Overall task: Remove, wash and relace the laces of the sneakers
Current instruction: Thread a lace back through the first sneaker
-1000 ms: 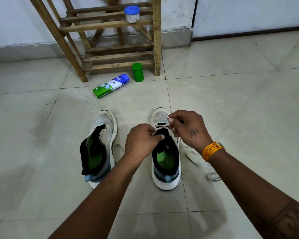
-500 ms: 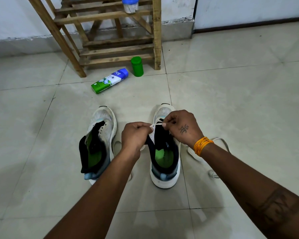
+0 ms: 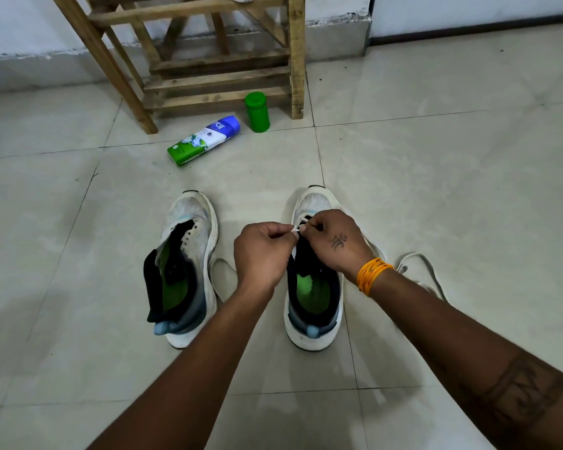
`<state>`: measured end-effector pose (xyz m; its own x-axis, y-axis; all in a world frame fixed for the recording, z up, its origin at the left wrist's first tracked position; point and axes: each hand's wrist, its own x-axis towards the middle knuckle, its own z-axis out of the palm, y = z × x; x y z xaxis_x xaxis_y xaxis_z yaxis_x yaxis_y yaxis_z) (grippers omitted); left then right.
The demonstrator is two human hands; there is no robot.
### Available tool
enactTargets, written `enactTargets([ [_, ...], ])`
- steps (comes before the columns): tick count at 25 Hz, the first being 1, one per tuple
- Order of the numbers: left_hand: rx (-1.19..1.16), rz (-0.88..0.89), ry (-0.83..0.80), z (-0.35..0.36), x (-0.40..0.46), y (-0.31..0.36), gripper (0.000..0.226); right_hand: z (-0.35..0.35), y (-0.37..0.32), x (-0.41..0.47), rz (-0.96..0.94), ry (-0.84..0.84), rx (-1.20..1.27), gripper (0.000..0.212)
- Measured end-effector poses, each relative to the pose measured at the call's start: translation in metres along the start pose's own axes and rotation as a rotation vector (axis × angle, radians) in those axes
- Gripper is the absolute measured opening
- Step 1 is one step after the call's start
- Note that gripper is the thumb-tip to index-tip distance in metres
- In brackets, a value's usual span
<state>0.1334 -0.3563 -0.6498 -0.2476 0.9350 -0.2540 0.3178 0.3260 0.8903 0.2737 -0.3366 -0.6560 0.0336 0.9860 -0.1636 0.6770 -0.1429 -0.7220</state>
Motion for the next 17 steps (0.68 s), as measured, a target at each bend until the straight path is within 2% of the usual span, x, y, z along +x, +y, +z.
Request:
enactTargets([
  [3,0.094,0.094,0.02,0.005,-0.008,0.003,0.011,-0.001,0.001,0.005,0.066,-0.018,0.018,0.028],
  [7,-0.187,-0.082,-0.127,0.002,0.001,0.003,0.016,-0.004,0.007,0.002,0.07,0.012,0.209,0.02],
  [9,-0.121,-0.037,-0.172,0.003,0.012,-0.002,0.014,-0.005,0.008,0.0,0.031,0.038,0.217,0.014],
  [11,-0.065,0.016,-0.19,0.003,0.019,-0.005,0.016,-0.003,0.008,-0.003,-0.031,0.087,0.154,0.011],
  [13,-0.063,0.021,-0.153,0.004,0.02,-0.003,0.018,-0.002,0.008,-0.014,-0.097,0.209,0.047,0.009],
  [15,-0.106,-0.048,-0.078,0.004,0.02,-0.004,0.018,0.002,0.013,-0.032,-0.176,0.319,-0.187,0.016],
  [17,-0.091,-0.16,-0.022,0.001,0.022,-0.012,0.018,0.008,0.017,-0.05,-0.228,0.341,-0.3,0.018],
])
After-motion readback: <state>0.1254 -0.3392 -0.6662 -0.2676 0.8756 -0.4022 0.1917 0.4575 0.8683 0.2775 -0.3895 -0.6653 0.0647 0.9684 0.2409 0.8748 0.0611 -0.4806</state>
